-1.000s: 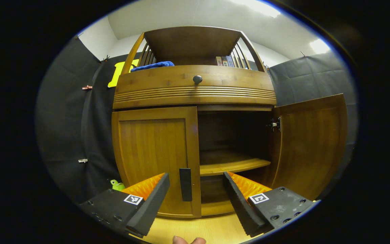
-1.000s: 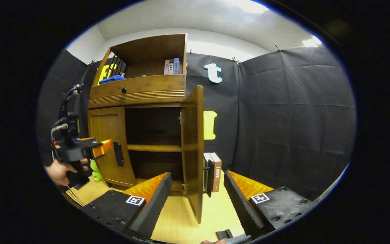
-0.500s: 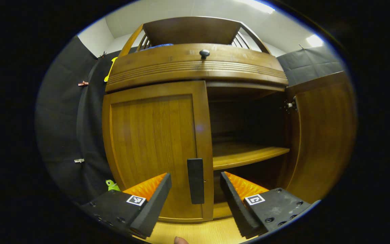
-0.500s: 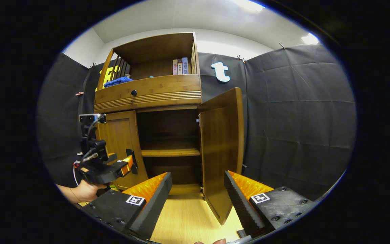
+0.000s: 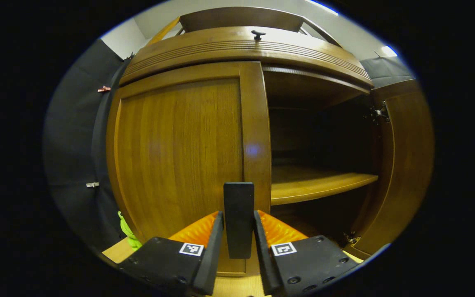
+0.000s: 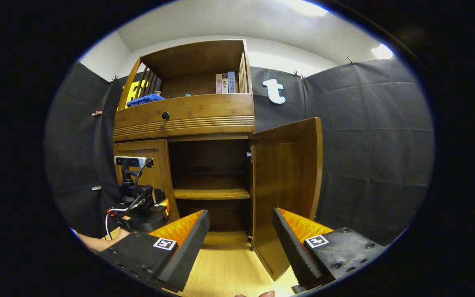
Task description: Open the right door of the double-door shoe cabinet with the right hand, and open the left door with the left hand.
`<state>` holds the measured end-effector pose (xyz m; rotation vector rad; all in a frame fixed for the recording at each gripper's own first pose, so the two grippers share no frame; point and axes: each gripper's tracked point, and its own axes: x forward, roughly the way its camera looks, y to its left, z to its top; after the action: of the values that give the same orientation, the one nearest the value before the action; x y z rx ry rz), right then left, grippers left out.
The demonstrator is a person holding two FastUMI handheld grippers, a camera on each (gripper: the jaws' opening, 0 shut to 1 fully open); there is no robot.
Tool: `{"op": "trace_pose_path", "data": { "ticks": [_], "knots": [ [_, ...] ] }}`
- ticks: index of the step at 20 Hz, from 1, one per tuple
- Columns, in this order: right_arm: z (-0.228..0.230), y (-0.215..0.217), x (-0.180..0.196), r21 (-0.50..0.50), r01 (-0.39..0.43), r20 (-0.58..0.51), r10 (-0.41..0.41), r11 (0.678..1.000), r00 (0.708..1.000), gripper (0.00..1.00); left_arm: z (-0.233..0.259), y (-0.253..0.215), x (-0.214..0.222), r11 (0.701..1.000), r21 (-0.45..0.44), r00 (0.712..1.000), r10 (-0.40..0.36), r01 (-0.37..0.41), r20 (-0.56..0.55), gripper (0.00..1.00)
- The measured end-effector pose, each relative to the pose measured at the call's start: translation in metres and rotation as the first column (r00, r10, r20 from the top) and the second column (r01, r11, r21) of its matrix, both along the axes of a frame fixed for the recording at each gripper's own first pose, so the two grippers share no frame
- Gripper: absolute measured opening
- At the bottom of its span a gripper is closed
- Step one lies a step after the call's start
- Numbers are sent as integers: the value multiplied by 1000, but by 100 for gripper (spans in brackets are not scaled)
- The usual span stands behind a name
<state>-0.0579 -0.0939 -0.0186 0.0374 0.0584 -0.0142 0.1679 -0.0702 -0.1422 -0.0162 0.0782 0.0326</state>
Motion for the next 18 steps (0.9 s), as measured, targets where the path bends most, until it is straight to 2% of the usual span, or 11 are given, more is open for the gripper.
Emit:
{"op": "trace_pose_path", "data": {
  "ticks": [2,5,6,7,9,10,18],
  "knots": [
    [-2,-2,2,2,6,-1,-6,1000,1000,92,1,0,2,1000,-2,1000,14,-14,5,36],
    [-2,-7,4,30,10,0,-10,1000,1000,92,1,1,2,1000,0,1000,7,-7,-1,36],
    [-1,-10,2,34,10,0,-10,999,1000,98,0,2,1,1000,5,1000,10,-10,-10,35],
    [-1,-11,0,35,8,1,-9,999,1000,92,0,3,0,1000,16,1000,13,-13,-14,34],
    [0,-13,-1,37,4,3,-4,999,1000,92,1,3,-4,999,33,1000,12,-11,-22,34],
    [0,-13,-2,39,1,4,-1,999,1000,92,0,3,-11,999,36,1000,11,-10,-26,30],
    [-4,-6,-8,40,-26,11,25,999,1000,92,3,29,-100,999,38,999,4,-2,-36,31]
  ]
}}
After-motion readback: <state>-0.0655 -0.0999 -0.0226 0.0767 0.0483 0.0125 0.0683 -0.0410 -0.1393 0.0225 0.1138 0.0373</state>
